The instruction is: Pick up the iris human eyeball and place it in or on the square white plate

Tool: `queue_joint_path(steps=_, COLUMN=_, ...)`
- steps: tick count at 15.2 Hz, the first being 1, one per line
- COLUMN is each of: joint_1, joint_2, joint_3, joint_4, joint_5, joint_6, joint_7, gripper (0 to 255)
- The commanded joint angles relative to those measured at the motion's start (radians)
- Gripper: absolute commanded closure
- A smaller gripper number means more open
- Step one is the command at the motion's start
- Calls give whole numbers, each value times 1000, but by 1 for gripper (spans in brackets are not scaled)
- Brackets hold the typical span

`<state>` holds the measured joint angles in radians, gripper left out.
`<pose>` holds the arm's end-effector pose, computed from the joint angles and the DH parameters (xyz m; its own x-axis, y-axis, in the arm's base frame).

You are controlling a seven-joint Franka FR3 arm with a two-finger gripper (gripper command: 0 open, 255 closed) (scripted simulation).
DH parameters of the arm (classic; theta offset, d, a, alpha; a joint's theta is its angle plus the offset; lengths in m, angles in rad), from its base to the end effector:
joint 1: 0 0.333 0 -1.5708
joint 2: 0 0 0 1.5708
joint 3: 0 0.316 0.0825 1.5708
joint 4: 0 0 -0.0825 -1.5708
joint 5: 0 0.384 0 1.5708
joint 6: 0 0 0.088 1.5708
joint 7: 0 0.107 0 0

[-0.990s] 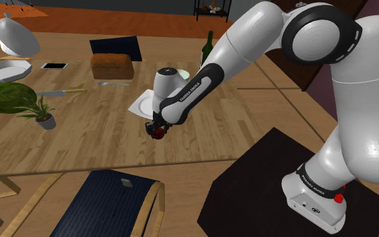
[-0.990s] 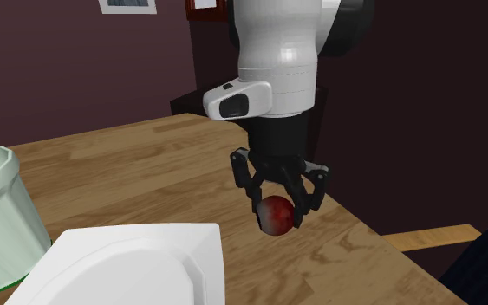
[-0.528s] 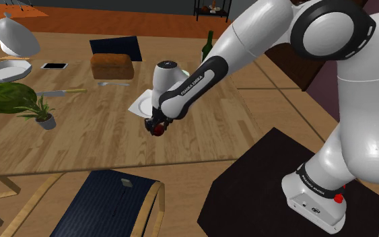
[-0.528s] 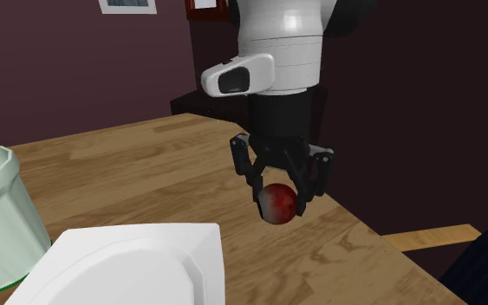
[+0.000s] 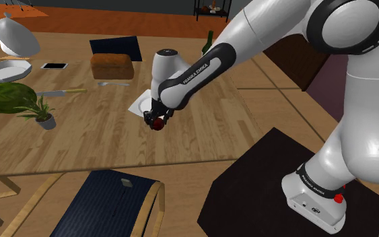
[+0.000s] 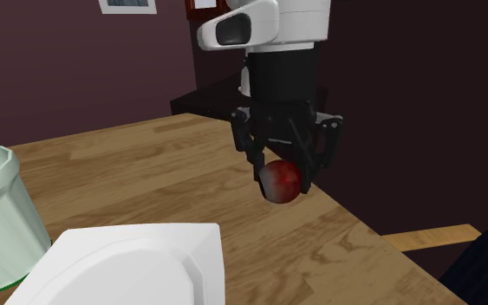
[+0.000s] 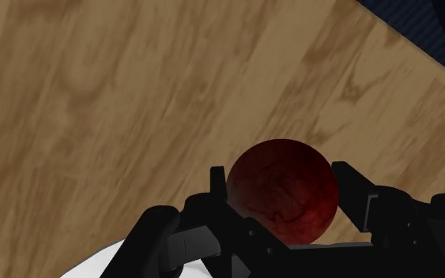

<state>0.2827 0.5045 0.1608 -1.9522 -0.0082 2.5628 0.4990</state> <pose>0.5721 0.2668 0.2312 0.9951 -0.0765 0.0634 -0.0687 -0.9908 -0.1168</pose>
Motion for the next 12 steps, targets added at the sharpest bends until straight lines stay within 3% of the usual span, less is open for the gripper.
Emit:
queue_joint_path(steps=1, joint_1=-3, joint_2=-21, joint_3=3, joint_4=0, joint_5=3, joint_6=-21, joint_7=-1, gripper=255)
queue_joint_path(steps=5, joint_1=-6, joint_2=-53, joint_3=6, joint_4=2, joint_5=8, joint_6=-54, joint_7=-2, gripper=255)
queue_joint_path(steps=12, joint_1=-80, joint_2=105, joint_3=-17, joint_4=274, joint_5=11, joint_6=-177, joint_7=-112, gripper=255)
